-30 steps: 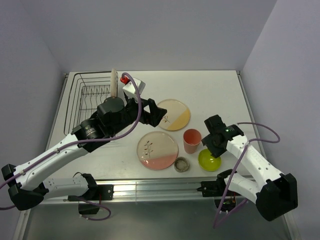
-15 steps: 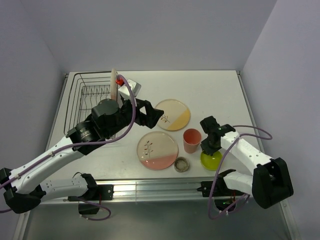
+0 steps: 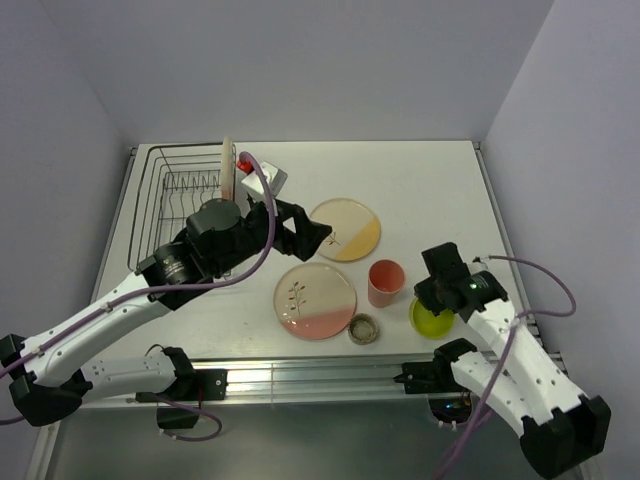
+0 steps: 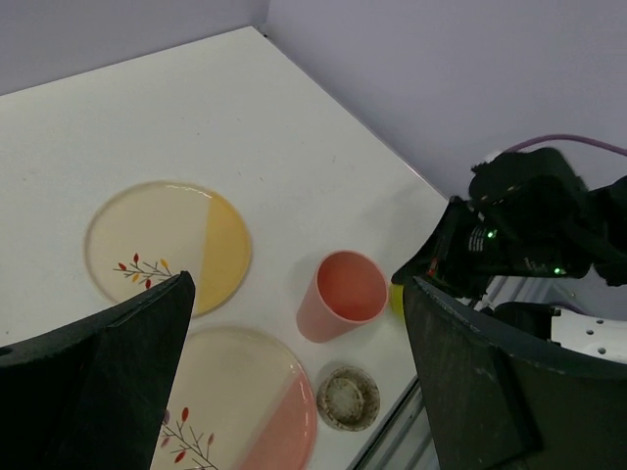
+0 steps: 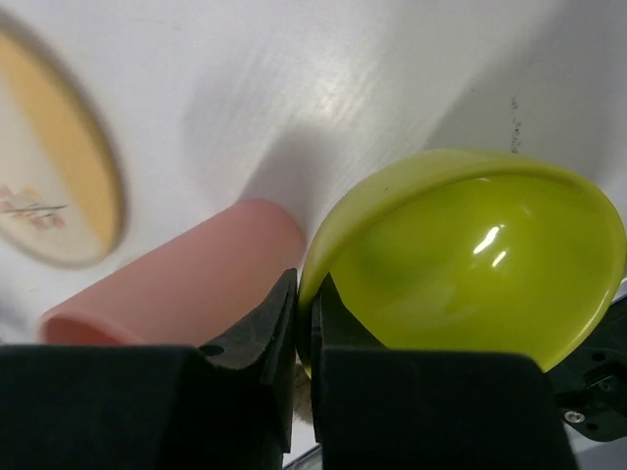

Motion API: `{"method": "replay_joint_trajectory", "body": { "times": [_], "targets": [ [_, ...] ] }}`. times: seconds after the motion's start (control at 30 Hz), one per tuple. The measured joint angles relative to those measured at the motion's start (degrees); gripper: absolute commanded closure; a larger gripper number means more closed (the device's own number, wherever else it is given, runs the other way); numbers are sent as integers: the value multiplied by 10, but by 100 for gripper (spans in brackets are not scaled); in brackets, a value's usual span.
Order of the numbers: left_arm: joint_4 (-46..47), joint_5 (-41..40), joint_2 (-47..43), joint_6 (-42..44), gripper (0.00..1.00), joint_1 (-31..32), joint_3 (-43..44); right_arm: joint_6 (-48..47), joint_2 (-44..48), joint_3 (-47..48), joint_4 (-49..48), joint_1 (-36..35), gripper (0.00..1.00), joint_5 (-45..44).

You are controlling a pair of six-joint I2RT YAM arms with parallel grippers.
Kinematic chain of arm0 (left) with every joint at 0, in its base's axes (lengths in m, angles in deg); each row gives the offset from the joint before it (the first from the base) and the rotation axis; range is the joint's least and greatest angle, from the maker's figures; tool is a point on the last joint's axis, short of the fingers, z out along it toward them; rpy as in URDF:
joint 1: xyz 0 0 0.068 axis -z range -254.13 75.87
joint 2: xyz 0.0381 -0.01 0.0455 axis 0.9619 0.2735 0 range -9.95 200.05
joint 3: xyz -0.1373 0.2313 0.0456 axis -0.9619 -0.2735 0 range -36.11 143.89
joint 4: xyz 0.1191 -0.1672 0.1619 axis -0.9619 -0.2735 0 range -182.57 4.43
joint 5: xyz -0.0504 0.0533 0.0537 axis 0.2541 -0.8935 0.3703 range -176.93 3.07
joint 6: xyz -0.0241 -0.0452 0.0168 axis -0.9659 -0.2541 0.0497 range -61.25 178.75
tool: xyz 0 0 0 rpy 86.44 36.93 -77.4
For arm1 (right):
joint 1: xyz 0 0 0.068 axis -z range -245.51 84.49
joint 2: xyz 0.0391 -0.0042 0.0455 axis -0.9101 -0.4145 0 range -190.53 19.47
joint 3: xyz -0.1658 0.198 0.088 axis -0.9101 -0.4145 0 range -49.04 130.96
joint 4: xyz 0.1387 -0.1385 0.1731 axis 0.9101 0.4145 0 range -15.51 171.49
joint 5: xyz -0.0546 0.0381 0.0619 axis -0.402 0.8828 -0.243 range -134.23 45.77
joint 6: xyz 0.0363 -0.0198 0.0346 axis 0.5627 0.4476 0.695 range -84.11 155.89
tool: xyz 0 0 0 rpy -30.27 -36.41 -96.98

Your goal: Load the mixed dishes into the dish rack

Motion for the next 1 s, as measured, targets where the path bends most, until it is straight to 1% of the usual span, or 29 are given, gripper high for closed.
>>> {"method": "replay_joint_trajectory", "body": {
  "times": [0.07,0.2,0.3,0.43,0.53,0.7,0.8,0.9,1.0],
  "targets": [
    [9,14,0,0,6,1,-7,-9,39,19,15,0,100,-5],
    [38,54,-1,1,7,3,-36,-38,87,104,39,0,100,-11],
    [58,87,0,1,7,14,-59,-64,97,176,42,0,100,-8],
    [73,88,13,0,5,62,-60,-103,89,243,27,0,100,28],
    [76,51,38,-11,5,111,-48,-126,78,262,4,0,100,64],
    [102,-28,56,-28,2,182,-48,-135,73,261,-56,0,100,143],
    [132,-90,67,-21,1,226,-44,-113,75,248,-106,0,100,195],
    [142,-157,115,-3,1,269,-13,-86,74,237,-138,0,100,234],
    [141,-203,161,5,1,287,10,-64,74,236,-153,0,100,259]
  ]
}}
